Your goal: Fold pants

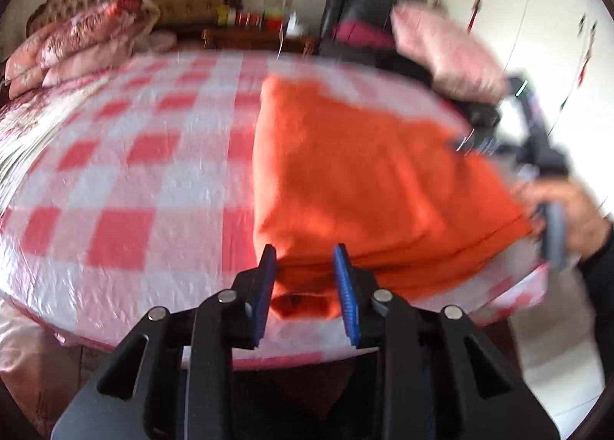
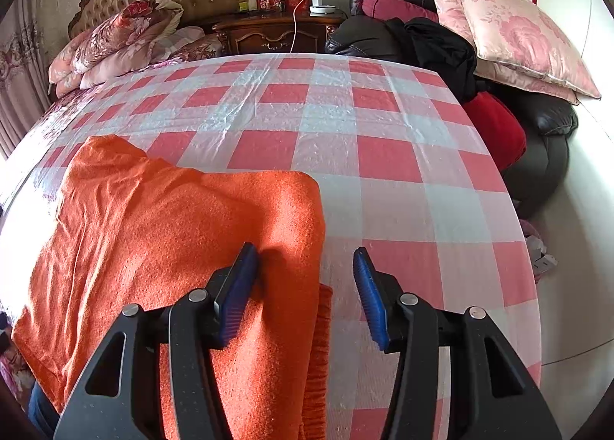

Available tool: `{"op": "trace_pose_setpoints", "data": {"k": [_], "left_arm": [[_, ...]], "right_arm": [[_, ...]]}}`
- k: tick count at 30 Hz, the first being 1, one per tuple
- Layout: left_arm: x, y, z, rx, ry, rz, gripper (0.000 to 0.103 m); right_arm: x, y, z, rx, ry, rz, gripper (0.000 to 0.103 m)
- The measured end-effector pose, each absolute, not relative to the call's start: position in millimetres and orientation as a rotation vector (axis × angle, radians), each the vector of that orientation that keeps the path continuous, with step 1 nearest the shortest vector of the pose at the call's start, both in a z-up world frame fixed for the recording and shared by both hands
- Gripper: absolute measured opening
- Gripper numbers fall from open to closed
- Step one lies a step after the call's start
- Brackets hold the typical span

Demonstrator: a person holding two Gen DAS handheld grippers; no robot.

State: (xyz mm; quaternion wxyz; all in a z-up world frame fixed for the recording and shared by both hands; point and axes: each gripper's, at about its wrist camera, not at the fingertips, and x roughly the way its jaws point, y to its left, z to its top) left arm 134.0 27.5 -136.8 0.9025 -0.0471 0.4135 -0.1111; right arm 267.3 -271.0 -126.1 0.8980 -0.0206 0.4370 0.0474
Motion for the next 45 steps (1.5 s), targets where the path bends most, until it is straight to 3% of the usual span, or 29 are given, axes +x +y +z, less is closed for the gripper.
{"op": "trace_pose_setpoints", "data": {"k": [7, 13, 24, 28, 33, 45], "left_arm": [[128.9, 39.7, -119.8, -0.13, 0.825, -0.236, 0.031], [214.4, 20.7, -81.8, -0.06, 0.744, -0.198, 0.03], [351.4, -44.8, -131.9, 0.028, 0.989, -0.25, 0.027], [349.9, -45.7, -129.1, 0.051, 0.984, -0.231, 0.027], [316.4, -68.2, -99.9, 0.03, 0.844, -0.351, 0.025], [316.4, -145.4, -131.1, 0.132, 0.913, -0.464, 0.025]], "right_arm": [[265.8, -274.2, -120.7, -0.033, 0.886, 0.083, 0.054], [206.1, -238.2, -73.5, -0.102, 0.711, 0.1, 0.053], [164.2, -219.1, -131.0, -0.148, 0.841, 0.089, 0.052], [165.6, -219.3, -133.3, -0.143, 0.847, 0.087, 0.053], [164.2, -219.8, -135.4, -0.134, 0.837, 0.084, 0.053], [162.9, -218.8, -137.6, -0.137, 0.834, 0.082, 0.053]]}}
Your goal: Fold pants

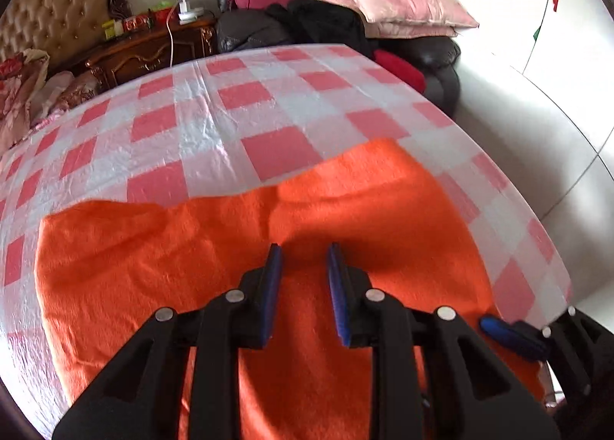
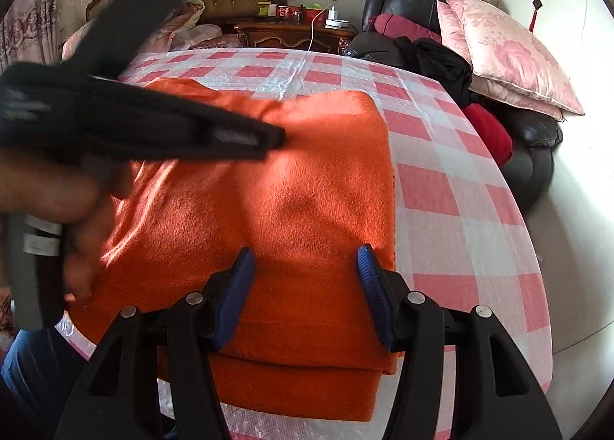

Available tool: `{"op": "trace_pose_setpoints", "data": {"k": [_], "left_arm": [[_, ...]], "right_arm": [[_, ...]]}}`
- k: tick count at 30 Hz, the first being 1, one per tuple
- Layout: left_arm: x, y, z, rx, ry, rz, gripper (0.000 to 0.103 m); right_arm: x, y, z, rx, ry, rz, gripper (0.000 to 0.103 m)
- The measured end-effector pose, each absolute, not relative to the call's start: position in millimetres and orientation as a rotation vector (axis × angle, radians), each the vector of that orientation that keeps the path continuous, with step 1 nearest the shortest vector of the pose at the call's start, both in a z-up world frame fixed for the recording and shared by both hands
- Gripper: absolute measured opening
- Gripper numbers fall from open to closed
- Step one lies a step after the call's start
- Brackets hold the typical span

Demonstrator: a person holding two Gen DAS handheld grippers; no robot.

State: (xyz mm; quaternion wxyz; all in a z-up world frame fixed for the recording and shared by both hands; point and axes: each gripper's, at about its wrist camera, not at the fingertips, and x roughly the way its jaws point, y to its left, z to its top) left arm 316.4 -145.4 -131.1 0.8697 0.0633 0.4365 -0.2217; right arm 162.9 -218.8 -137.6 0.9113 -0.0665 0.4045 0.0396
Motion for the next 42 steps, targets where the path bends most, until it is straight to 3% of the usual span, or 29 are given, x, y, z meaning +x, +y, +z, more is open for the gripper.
{"op": "trace_pose_setpoints", "data": {"k": [4, 7, 12, 14, 20, 22, 30, 34, 37, 42], "left_arm": [[305.1, -130.0, -113.5, 0.086, 0.852, -0.431, 0.026], [274.9, -95.2, -93.9, 0.002, 0.778, -0.365, 0.043], [225.2, -52.9, -105.3, -0.071, 0.781, -0.283, 0.039], [212.1, -54.3, -113.8, -0.028, 0.792, -0.284, 0.024], [195.9, -58.0, -141.9, 0.027, 0.864, -0.338, 0.024], [192.5, -53.3, -141.7, 0.026, 0.863, -0.339, 0.023], [167.1, -41.2, -127.2, -0.003, 0.831, -0.332, 0.022], [167.4, -34.2, -136.8, -0.016, 0.872, -0.309, 0.023], [161.4, -27.9, -133.0, -0.011, 0.857, -0.28, 0.029], [156.6, -19.4, -125.9, -0.034, 0.839, -0.271, 0.029]], "right_arm": [[162.9, -220.8, -137.1, -0.133, 0.832, 0.088, 0.053], [162.4, -233.1, -128.4, -0.061, 0.836, 0.13, 0.052], [176.2, -269.6, -95.1, 0.058, 0.773, 0.105, 0.052], [191.6, -269.1, -87.5, 0.026, 0.755, 0.115, 0.052], [237.5, -261.8, -112.7, -0.081, 0.872, 0.107, 0.046], [238.5, -278.4, -119.7, -0.008, 0.878, 0.125, 0.053], [186.1, -276.0, -96.1, 0.023, 0.814, 0.148, 0.055], [175.2, -262.9, -120.4, -0.102, 0.879, 0.099, 0.054], [171.5, -285.1, -122.7, 0.054, 0.895, 0.097, 0.054], [157.1, -277.3, -100.1, 0.064, 0.825, 0.116, 0.055]]}}
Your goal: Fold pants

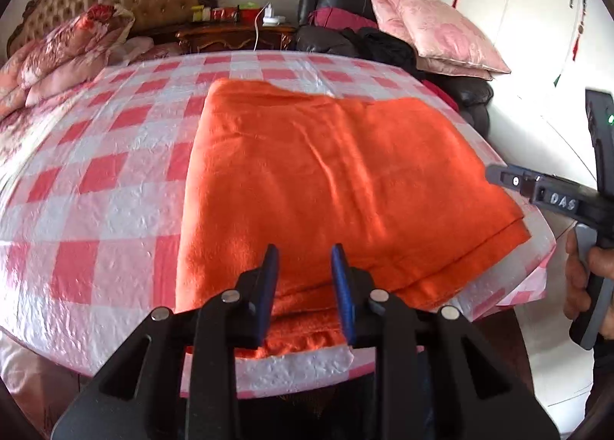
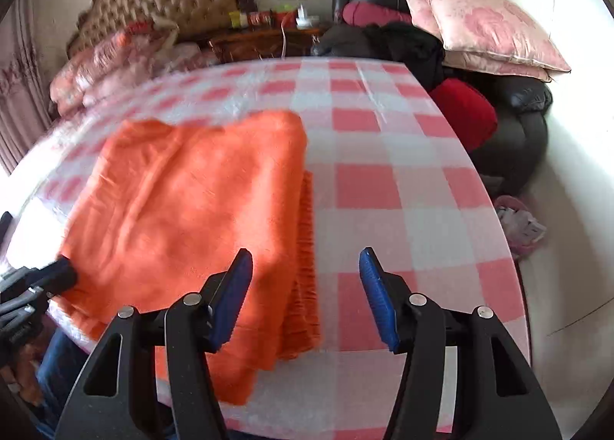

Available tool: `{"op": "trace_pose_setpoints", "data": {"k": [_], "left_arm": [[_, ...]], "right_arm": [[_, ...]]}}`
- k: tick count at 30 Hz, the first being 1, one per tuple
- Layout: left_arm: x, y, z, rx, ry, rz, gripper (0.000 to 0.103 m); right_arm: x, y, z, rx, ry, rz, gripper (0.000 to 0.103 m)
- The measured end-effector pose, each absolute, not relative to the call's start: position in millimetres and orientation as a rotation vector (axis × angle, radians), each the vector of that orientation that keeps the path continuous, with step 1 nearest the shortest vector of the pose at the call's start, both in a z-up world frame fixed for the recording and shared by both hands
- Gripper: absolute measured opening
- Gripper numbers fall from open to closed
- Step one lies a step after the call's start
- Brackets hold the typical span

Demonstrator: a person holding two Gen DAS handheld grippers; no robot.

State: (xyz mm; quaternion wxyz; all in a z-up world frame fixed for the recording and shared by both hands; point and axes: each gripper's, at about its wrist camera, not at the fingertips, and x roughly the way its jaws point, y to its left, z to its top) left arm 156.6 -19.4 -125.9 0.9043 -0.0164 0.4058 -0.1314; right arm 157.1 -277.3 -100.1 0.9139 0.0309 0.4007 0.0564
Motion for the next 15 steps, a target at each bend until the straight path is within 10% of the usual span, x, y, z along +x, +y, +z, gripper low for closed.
{"op": "trace_pose_setpoints", "data": {"k": [15], "left_arm": [[150.3, 19.7, -124.6, -0.077, 0.914, -0.126, 0.036]], "right_arm": [[142.8, -247.9, -105.9, -0.019, 0.873, 0.063, 0.057]]}}
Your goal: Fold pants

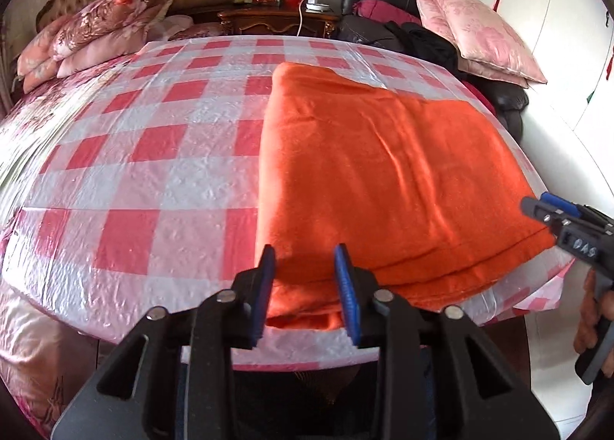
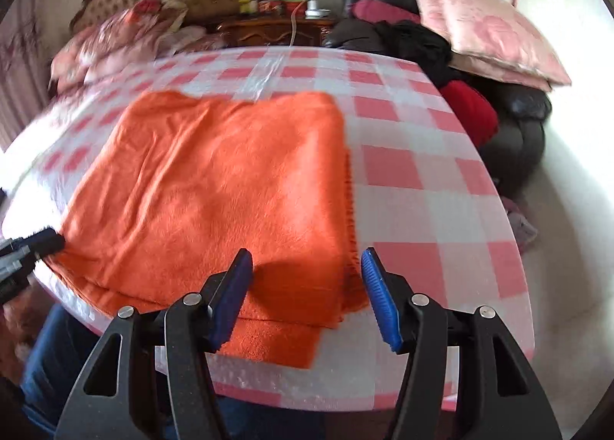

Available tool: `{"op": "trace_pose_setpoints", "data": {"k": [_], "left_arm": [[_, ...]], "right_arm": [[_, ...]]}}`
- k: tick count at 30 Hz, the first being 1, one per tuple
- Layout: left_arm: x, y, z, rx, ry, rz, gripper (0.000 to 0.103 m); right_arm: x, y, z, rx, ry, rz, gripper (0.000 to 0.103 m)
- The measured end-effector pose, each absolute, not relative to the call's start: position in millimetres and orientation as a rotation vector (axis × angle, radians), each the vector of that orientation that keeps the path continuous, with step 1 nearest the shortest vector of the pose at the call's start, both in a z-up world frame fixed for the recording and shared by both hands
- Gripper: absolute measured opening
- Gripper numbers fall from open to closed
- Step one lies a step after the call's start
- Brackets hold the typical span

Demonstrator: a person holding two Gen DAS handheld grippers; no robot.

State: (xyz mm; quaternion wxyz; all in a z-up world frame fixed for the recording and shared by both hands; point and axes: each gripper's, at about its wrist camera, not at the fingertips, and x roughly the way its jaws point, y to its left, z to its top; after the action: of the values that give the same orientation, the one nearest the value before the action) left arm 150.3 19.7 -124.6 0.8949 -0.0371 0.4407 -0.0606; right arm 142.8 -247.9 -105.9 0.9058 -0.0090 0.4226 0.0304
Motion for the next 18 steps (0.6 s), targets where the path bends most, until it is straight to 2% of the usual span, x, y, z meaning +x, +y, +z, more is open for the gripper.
{"op": "trace_pose_setpoints", "data": {"k": [5, 11, 13, 16, 18], "left_arm": [[143.4, 39.2, -113.4, -0.118, 0.893, -0.081, 0.038], [116.5, 178.8, -67.0, -0.392, 0.706, 0.389, 0.039], [111.7, 185.2, -62.9, -0.4, 0.695, 0.394, 0.041], [110.6, 161.2, -63.4, -0.387, 0.698, 0.292, 0.054], [113.7, 136.5, -65.2, -0.353, 0.714, 0.213, 0.055]], "right_arm": [[145.1, -212.3, -104.2, -0.072, 0.867, 0.144, 0.057], [151.1, -184.0, -115.0, -0.095, 0.894, 0.201, 0.057], [152.1, -187.3, -120.2, -0.102, 0.912, 0.169, 0.057], [149.5, -204.2, -119.2, -0.069, 0.915, 0.154, 0.055], [143.6, -214.2, -112.6, -0.099, 0.907, 0.069, 0.056]]}}
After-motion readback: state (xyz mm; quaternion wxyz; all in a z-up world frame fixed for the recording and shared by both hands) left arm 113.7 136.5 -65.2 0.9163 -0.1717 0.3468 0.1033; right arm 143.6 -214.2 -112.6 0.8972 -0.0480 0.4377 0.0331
